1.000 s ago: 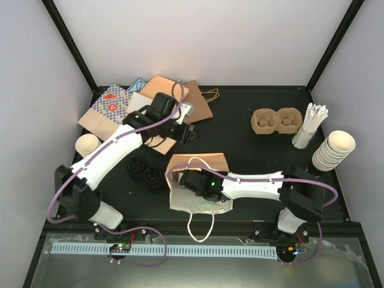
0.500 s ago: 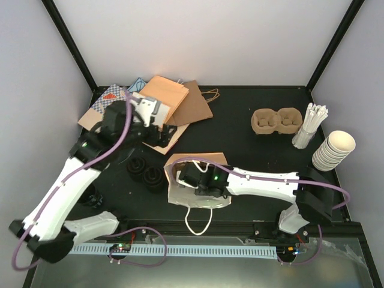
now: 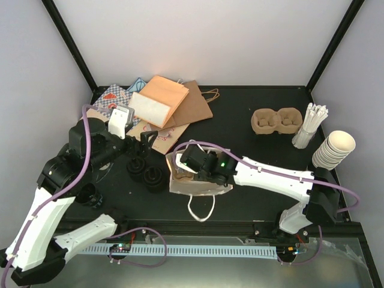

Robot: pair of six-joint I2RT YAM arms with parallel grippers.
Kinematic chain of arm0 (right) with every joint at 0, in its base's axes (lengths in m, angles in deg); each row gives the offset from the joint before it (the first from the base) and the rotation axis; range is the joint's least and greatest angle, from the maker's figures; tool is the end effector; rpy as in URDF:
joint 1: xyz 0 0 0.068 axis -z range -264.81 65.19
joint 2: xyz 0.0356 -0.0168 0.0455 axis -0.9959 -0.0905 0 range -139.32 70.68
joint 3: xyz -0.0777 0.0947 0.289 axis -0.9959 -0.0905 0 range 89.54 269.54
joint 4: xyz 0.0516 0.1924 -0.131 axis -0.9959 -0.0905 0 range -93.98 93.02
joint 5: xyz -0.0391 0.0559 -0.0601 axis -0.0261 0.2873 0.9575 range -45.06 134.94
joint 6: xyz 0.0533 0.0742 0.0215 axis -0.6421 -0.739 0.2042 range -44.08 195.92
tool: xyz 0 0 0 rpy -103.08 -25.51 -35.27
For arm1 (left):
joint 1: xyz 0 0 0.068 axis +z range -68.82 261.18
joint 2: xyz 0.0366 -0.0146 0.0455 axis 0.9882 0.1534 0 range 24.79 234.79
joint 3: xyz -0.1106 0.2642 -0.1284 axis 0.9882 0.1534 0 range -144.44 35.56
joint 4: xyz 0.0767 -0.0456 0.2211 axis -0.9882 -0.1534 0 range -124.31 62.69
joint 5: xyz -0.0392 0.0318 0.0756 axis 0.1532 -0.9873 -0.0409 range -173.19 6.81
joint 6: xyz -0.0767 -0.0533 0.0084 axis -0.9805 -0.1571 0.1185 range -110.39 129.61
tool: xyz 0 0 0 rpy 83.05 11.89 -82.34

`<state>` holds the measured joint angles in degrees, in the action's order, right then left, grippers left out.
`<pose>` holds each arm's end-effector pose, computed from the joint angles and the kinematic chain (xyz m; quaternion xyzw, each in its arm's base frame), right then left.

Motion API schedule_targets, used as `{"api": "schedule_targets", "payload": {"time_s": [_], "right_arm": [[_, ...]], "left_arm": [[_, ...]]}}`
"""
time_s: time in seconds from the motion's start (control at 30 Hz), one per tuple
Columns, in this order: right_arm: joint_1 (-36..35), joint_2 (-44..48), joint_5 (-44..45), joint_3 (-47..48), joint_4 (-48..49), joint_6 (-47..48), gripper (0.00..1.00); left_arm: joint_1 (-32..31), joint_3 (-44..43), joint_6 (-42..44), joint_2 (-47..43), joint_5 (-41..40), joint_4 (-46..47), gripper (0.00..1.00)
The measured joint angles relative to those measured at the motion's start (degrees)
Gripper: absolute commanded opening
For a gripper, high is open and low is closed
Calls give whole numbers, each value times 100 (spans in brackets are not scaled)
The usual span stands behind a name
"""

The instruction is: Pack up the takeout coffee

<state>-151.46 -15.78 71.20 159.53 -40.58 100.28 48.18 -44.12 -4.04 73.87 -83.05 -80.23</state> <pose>0.1548 0.2643 0.2843 -0.6300 0.7012 -0.1140 0.3138 0.1049 -0.0682 0.4484 0.1402 0.8187 -0.2215 0.5109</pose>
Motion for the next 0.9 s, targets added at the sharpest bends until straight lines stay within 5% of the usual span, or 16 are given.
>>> {"api": "schedule_targets", "payload": {"time_s": [0.9], "right_arm": [[271,114,1545,1217,472,492,14]], "left_arm": [[0,616,-118,-223,538,-17,99]]}}
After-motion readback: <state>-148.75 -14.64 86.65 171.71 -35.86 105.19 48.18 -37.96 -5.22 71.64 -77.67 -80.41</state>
